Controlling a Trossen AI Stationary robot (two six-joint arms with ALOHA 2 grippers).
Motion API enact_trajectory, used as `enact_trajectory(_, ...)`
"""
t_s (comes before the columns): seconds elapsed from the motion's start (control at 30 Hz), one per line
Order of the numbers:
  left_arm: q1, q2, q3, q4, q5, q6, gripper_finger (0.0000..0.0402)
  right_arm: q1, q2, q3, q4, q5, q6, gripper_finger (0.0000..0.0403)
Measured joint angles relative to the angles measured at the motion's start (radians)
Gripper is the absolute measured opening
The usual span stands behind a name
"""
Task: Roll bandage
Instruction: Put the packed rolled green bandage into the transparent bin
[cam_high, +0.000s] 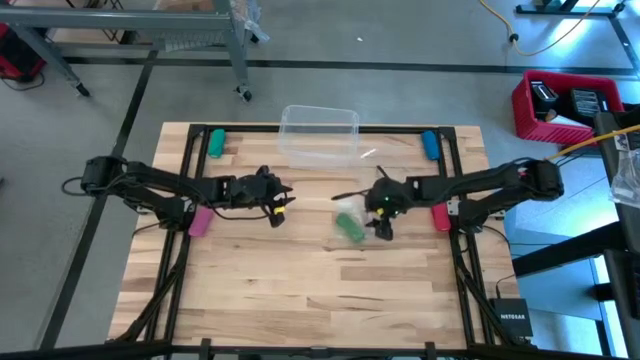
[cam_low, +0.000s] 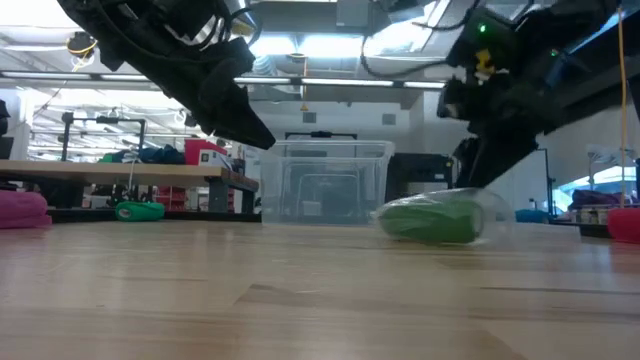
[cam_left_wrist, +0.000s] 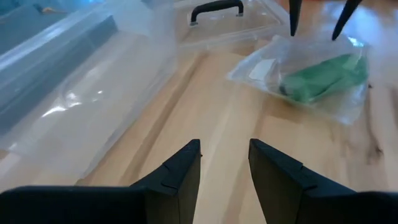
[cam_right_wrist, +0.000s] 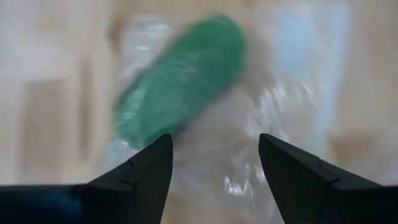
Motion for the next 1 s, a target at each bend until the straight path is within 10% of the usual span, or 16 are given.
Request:
enact_trajectory(0.3, -0.076, 0.036, 0.0, 0.022, 0.0, -0.101, 0.0127, 0.172, 0.101, 0.003, 0.297, 0.019, -0.053, 0.024)
enact_trajectory(0.7, -0.136, 0.122, 0.0, 0.011, 0.0, -0.186, 0.0127, 0.211, 0.04, 0.108, -0.248, 0.162, -0.05, 0.024)
enact_trajectory(1.0, -0.133, 0.124, 0.0, 0.019, -0.009, -0.167, 0.0127, 0.291, 0.054, -0.062, 0.064, 0.435, -0.144, 0.024)
